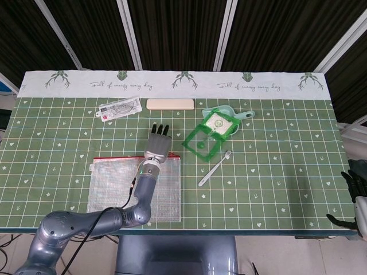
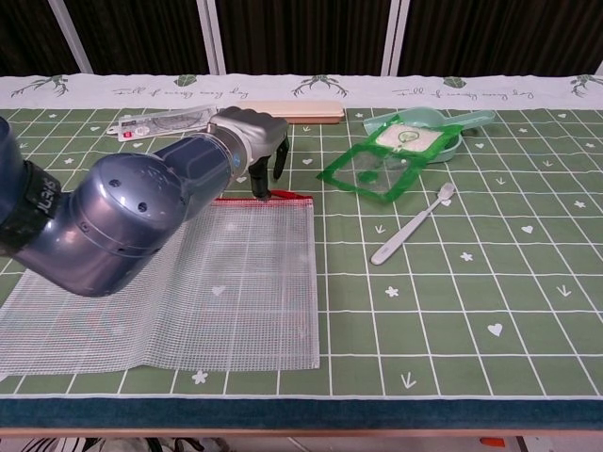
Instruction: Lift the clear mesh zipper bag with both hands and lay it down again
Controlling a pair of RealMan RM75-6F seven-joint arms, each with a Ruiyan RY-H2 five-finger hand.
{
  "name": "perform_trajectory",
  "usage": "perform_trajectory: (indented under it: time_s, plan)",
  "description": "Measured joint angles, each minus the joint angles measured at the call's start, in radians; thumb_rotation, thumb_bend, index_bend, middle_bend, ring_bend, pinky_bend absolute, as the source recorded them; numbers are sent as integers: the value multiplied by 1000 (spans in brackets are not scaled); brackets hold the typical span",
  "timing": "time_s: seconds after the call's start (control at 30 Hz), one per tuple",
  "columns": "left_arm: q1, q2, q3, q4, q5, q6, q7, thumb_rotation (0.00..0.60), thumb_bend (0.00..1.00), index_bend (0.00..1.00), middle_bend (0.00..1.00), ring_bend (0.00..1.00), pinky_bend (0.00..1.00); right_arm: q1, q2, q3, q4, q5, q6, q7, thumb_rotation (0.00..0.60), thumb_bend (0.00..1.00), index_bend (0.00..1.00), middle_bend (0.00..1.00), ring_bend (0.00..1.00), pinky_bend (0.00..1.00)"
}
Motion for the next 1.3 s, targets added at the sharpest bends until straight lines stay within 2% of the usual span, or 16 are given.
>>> perform_trajectory:
  time_s: [0.57,1.3]
  plan:
    - [-6,-25,4,49,-9,-24,20,600,295,488,52,0,0,-1,0,2,-1,4,0,2,600,134,0,0,0,203]
    - [2,-34,7,59,-8,-35,25,600,360,551,65,0,0,-2,4,3,-8,6,-1,6,600,140,0,0,0,203]
